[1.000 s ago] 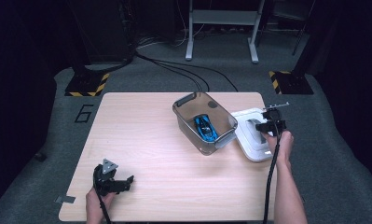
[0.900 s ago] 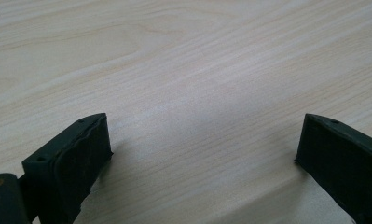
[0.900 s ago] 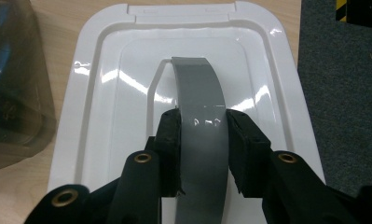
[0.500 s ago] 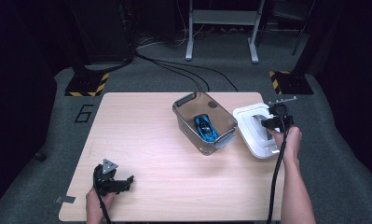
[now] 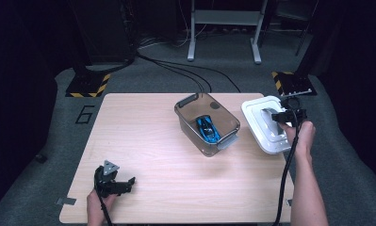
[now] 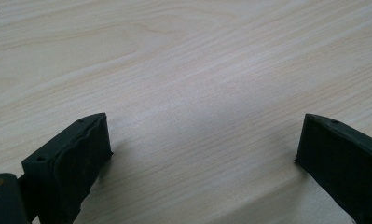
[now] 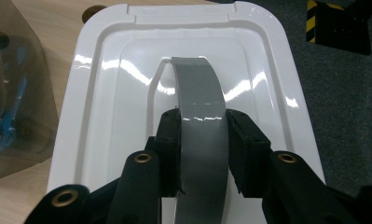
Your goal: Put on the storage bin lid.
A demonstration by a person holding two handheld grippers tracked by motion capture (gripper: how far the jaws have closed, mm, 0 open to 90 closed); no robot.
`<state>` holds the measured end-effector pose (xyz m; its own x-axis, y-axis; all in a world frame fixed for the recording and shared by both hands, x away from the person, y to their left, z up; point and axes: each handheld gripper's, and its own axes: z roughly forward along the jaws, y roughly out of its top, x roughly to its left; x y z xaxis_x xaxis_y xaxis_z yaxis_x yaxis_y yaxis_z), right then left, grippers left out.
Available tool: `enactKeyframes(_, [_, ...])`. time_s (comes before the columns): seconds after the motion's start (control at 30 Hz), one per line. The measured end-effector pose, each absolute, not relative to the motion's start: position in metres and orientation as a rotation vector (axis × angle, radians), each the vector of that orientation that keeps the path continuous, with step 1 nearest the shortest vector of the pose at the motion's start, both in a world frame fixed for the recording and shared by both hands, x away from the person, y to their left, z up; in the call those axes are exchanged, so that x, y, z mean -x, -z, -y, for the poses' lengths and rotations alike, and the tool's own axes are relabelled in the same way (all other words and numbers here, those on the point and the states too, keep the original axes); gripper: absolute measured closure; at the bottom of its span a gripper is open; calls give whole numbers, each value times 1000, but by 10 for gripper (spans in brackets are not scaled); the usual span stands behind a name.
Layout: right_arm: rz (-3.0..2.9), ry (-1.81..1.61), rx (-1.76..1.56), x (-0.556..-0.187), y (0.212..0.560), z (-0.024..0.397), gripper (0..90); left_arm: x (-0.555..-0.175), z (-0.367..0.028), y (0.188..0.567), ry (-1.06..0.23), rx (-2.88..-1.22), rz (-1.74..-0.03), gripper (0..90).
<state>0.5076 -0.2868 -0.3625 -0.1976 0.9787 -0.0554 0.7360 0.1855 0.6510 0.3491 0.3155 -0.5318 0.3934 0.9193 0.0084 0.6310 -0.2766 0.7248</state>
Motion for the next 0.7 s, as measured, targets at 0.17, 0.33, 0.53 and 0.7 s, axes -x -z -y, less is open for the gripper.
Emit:
enactKeyframes(0.17, [-1993,-710,-1580,-506,345,284,672,-349,-315,532,-578,-2012,-1322,29])
enactKeyframes(0.33, [-2009,-741,-1532,-504,329,274,672,-349,-315,532,-578,-2010,-1322,29])
enactKeyframes(0.53, [-2044,-769,-1474,-503,311,252,671,-349,-315,532,-578,-2010,-1322,30])
enactKeyframes(0.7, [-2081,-786,-1431,-504,300,232,671,-349,-315,532,-578,-2010,-1323,30])
